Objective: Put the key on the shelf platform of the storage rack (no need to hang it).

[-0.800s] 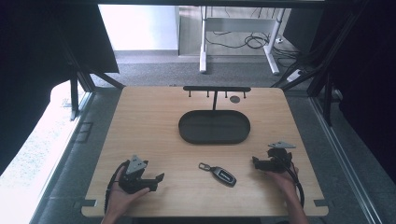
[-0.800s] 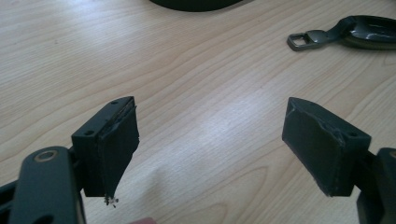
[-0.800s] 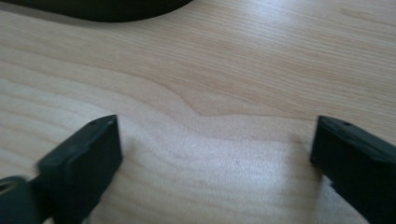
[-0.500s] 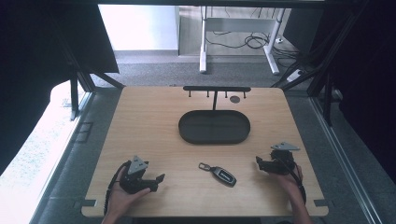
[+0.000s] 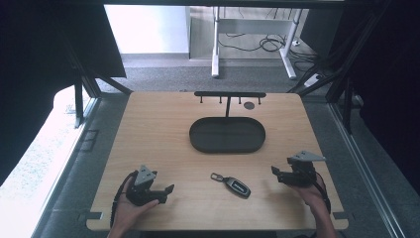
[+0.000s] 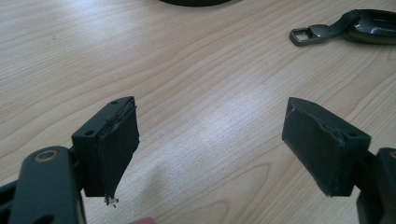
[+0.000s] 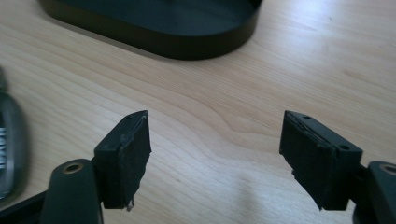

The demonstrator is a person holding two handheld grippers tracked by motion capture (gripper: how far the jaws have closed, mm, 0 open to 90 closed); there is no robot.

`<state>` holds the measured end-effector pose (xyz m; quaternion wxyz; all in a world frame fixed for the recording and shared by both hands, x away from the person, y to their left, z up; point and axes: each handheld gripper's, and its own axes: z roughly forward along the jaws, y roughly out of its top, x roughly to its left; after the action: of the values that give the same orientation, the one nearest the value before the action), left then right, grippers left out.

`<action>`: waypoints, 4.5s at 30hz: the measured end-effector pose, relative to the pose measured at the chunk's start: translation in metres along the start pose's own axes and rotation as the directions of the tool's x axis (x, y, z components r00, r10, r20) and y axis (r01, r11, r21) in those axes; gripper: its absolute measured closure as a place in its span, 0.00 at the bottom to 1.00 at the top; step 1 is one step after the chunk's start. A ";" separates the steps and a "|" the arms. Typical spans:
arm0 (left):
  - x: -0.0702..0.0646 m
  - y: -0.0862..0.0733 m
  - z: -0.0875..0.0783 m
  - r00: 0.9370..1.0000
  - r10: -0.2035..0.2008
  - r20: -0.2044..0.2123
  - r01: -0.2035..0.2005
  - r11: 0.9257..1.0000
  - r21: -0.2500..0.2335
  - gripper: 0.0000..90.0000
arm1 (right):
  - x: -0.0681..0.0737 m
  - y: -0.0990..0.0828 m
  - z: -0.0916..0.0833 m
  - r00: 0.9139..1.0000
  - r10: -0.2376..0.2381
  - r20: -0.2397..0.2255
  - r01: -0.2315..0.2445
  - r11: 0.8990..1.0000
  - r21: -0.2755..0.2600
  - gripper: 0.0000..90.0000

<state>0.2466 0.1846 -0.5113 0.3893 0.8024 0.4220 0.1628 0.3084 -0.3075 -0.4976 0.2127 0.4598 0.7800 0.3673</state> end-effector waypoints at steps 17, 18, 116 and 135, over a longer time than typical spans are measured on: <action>0.002 0.003 -0.006 1.000 -0.011 -0.002 0.011 1.000 -0.021 0.21 | 0.013 0.041 -0.021 0.988 -0.118 -0.103 0.126 0.990 0.069 0.40; 0.002 0.003 -0.006 1.000 -0.010 -0.002 0.010 1.000 -0.022 0.21 | 0.015 0.044 -0.021 0.986 -0.126 -0.111 0.135 0.988 0.072 0.41; -0.004 0.003 -0.001 0.999 0.015 0.030 -0.015 1.000 -0.001 0.21 | 0.133 0.051 0.076 0.861 -0.329 -0.388 0.484 0.764 0.427 0.49; -0.004 0.003 -0.001 1.000 0.016 0.027 -0.016 1.000 0.001 0.21 | 0.131 0.055 0.075 0.854 -0.325 -0.406 0.494 0.752 0.437 0.54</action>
<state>0.2454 0.1812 -0.5086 0.3933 0.8080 0.4105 0.1550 0.3251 -0.1477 -0.5025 0.0314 0.2530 0.9553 0.1494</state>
